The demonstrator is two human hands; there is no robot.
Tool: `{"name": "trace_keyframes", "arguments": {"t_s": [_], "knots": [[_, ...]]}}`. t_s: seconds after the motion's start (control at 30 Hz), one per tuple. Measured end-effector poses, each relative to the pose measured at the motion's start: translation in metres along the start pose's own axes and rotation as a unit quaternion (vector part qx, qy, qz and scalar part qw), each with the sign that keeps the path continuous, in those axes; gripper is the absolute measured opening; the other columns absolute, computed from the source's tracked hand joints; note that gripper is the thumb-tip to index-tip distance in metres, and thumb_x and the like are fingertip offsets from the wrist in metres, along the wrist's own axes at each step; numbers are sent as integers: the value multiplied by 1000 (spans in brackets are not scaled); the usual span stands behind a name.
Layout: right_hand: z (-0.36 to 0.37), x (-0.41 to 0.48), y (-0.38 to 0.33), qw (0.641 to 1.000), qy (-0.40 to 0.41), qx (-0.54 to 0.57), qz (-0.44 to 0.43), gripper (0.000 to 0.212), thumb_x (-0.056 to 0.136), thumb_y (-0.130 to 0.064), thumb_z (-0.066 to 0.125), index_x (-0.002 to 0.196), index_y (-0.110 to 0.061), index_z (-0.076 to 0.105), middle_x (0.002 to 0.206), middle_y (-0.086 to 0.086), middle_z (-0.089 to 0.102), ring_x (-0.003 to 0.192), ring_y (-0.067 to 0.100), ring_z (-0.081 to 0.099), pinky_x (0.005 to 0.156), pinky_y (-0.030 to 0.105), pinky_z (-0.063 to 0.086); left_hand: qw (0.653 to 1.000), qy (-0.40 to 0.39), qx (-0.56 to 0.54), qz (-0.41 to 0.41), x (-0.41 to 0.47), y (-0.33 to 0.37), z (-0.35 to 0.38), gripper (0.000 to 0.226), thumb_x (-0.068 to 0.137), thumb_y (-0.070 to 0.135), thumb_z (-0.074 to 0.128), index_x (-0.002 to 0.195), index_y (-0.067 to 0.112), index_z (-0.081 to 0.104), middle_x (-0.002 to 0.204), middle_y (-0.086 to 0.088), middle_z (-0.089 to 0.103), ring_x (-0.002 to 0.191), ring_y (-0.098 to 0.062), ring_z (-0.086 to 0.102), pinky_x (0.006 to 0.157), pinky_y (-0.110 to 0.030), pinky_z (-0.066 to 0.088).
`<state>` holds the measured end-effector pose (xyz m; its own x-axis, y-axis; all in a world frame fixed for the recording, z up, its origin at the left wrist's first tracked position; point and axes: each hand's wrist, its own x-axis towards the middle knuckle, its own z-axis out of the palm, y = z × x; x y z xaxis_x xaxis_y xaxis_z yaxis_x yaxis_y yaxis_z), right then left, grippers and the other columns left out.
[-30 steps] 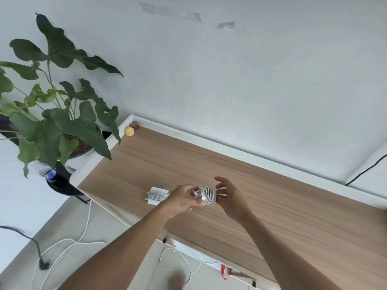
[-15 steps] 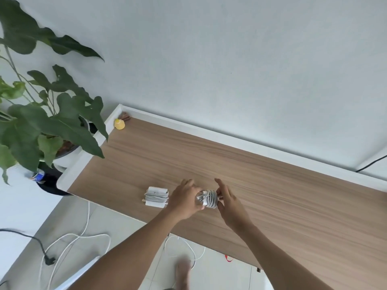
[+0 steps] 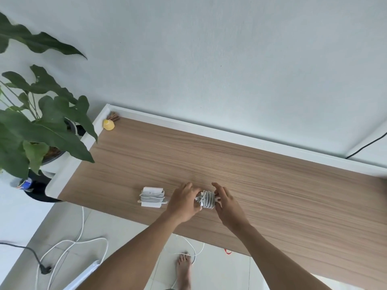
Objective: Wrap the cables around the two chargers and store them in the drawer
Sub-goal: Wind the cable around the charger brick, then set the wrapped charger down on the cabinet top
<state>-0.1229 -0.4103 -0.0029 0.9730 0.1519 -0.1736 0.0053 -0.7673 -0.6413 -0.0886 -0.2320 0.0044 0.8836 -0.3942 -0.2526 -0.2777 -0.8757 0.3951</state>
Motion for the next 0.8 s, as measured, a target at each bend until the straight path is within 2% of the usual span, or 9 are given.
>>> {"name": "trace_keyframes", "arguments": {"t_s": [0.13,0.2,0.27,0.4,0.5,0.63,0.7,0.8], "knots": [[-3,-5,4,1000,-3,-14,4,64,86,4,51,142,-20,34,130,1,47,110,20,58,87,36,53,999,-31,-3,-19,0,0,-5,66,79,40,73,137,25,45,128,1,50,124,-20,45,101,-38,40],[-6,-9,5,1000,1,-16,16,62,86,4,50,141,-18,35,128,2,48,113,18,56,87,28,50,999,-45,4,-27,-2,0,-10,68,79,39,73,138,26,42,132,1,48,126,-21,44,103,-39,39],[-11,-14,5,1000,16,-16,21,55,88,2,49,139,-16,39,126,2,49,114,14,54,85,21,44,998,-56,8,-31,-5,0,-15,68,80,37,73,140,26,41,135,1,45,128,-22,43,104,-40,38],[-23,-27,7,998,40,-30,24,29,92,-11,51,121,-16,55,109,0,60,99,15,60,77,26,46,998,-59,10,-26,-14,6,-24,61,82,32,70,137,25,44,135,1,45,128,-20,42,105,-42,36],[-33,-36,7,997,40,-57,37,16,94,-22,49,103,-17,62,97,-1,66,88,21,63,71,31,47,1000,-15,6,-14,-20,19,-29,42,86,28,64,125,22,52,126,2,52,119,-18,49,99,-39,40],[-44,-50,5,996,54,-67,36,17,94,-24,48,99,-17,63,95,0,69,87,24,62,66,28,37,998,64,-15,1,-30,51,-36,12,89,21,58,99,18,63,103,2,66,96,-20,62,81,-32,46],[-49,-61,5,996,63,-63,31,17,93,-22,49,97,-16,64,94,1,69,88,25,62,66,29,37,996,81,-20,2,-36,67,-36,9,88,20,56,92,18,65,95,2,70,88,-21,64,73,-30,45],[-57,-86,11,995,76,-59,40,19,94,-23,49,99,-15,65,95,2,69,89,26,62,66,28,36,996,86,-32,-4,-48,89,-27,9,88,20,56,88,19,65,88,2,71,81,-21,65,68,-29,48]]}}
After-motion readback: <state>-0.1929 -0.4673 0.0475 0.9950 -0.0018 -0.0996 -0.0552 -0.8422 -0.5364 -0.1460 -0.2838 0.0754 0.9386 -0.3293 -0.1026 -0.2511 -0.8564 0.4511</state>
